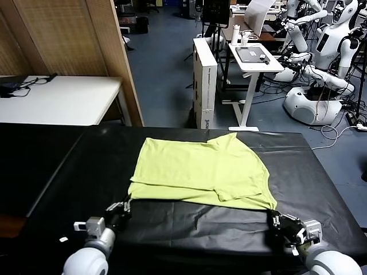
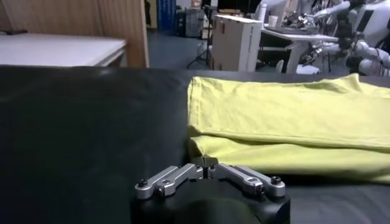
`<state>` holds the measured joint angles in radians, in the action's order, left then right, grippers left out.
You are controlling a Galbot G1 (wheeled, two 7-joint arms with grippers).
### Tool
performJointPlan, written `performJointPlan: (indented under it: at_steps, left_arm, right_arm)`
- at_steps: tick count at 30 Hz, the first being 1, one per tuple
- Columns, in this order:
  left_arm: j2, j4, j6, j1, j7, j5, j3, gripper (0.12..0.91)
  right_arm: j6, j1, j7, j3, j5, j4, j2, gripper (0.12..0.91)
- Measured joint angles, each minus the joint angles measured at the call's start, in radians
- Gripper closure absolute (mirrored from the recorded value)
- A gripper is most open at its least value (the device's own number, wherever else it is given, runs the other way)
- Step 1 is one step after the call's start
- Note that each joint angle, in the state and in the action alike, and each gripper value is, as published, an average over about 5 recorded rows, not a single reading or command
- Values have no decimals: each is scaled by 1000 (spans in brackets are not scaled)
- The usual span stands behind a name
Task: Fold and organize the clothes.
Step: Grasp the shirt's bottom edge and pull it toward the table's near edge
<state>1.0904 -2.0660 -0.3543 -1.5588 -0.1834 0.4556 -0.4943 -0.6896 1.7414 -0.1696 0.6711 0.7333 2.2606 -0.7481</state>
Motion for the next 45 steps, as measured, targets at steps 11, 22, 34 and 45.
performJointPlan:
  at_steps: [11,22,34,45]
  left_arm:
    - [-11,-86,-9,-158,-11,-20,-60,884]
    - [-18,-133,-16,-258,-16,-10,-120,884]
    - [-3,-155,-44,-273,-38,0,-131,310]
    - [-10,-178,-124,-229,-17,12,-173,124]
  right_arm:
    - [-47,42,-16,-2,-10,78,32,886]
    - [-47,46,-17,-15,-11,93,39,886]
    - [-47,77,-15,5,-8,136,51,347]
    - [-37,-12,23,34,113,109,50,119]
